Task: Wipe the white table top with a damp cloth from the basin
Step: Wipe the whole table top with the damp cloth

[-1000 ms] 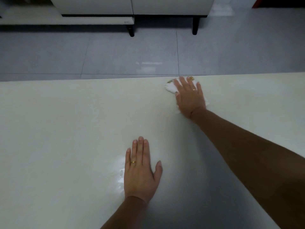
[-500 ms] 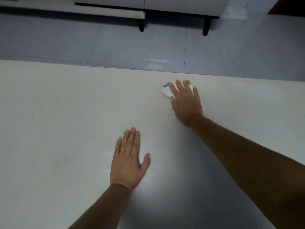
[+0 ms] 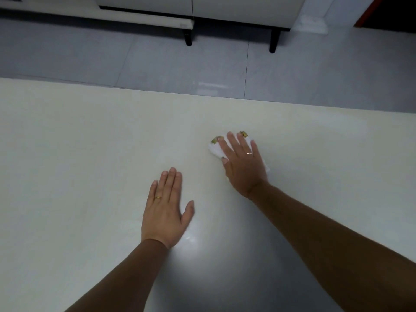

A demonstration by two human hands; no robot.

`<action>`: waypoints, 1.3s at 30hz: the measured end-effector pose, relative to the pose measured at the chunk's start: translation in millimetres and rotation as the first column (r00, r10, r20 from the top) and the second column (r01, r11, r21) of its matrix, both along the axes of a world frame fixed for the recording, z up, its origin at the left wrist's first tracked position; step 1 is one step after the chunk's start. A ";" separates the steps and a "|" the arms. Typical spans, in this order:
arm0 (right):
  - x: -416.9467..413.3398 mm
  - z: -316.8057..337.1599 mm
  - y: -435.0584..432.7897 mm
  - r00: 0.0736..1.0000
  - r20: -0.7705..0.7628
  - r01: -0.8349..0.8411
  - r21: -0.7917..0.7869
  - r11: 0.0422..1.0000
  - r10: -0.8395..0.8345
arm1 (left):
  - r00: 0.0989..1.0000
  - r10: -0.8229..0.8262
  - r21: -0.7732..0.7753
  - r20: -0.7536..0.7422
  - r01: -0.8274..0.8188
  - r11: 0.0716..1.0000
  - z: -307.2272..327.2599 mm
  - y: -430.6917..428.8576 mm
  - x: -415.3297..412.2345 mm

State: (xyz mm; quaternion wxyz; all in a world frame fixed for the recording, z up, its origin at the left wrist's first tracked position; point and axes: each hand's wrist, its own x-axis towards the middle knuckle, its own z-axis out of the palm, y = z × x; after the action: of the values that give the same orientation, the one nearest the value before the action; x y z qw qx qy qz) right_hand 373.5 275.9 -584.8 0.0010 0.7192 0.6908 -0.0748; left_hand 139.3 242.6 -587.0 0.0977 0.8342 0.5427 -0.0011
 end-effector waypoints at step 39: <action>19.5 2.3 -92.5 0.853 -0.043 0.516 -0.071 0.853 -0.520 | 0.994 0.051 -0.076 0.095 -0.044 0.996 4.8 -97.3 39.8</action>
State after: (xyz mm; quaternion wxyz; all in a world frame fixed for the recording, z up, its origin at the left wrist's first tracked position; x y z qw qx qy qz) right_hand 393.0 183.4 -582.5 -0.0197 0.8757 0.4689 -0.1135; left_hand 179.1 145.3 -582.3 0.1545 0.8159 0.5568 0.0218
